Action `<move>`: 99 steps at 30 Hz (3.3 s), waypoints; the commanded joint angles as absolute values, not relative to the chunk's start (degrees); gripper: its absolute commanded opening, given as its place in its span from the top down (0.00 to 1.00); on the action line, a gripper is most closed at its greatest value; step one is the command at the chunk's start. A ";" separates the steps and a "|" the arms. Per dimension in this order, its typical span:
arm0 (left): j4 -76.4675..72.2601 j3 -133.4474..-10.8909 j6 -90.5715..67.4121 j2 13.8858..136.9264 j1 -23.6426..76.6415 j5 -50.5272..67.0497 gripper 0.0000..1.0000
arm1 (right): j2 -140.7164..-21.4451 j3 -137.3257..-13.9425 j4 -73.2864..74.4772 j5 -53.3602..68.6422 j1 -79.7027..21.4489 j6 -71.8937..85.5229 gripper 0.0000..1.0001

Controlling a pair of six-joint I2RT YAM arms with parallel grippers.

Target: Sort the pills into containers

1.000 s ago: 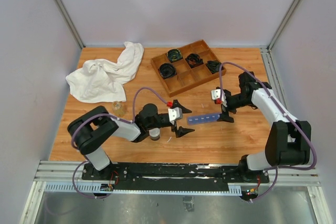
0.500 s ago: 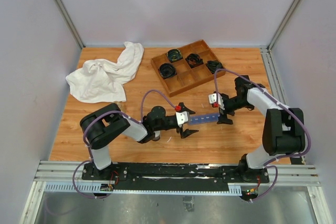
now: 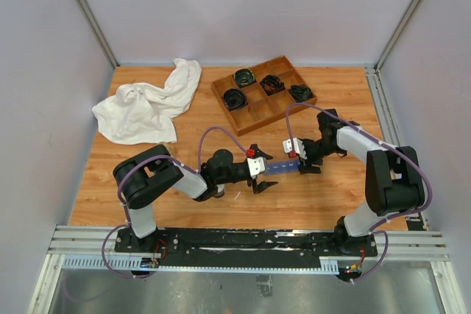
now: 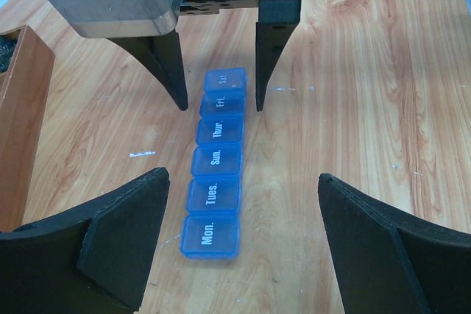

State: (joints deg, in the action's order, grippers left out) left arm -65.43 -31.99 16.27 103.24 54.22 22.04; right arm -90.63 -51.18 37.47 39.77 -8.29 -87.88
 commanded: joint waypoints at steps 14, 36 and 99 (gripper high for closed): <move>-66.27 -32.39 17.60 103.27 55.02 21.92 0.08 | -90.80 -48.77 35.53 35.79 -11.24 -86.86 0.47; -66.18 -32.92 21.11 103.97 57.00 20.73 0.01 | -75.84 -44.69 41.49 39.11 -11.15 -88.04 0.79; -47.93 -42.34 23.73 105.99 59.20 21.25 1.00 | -81.47 -53.23 52.32 41.75 -11.88 -77.77 0.58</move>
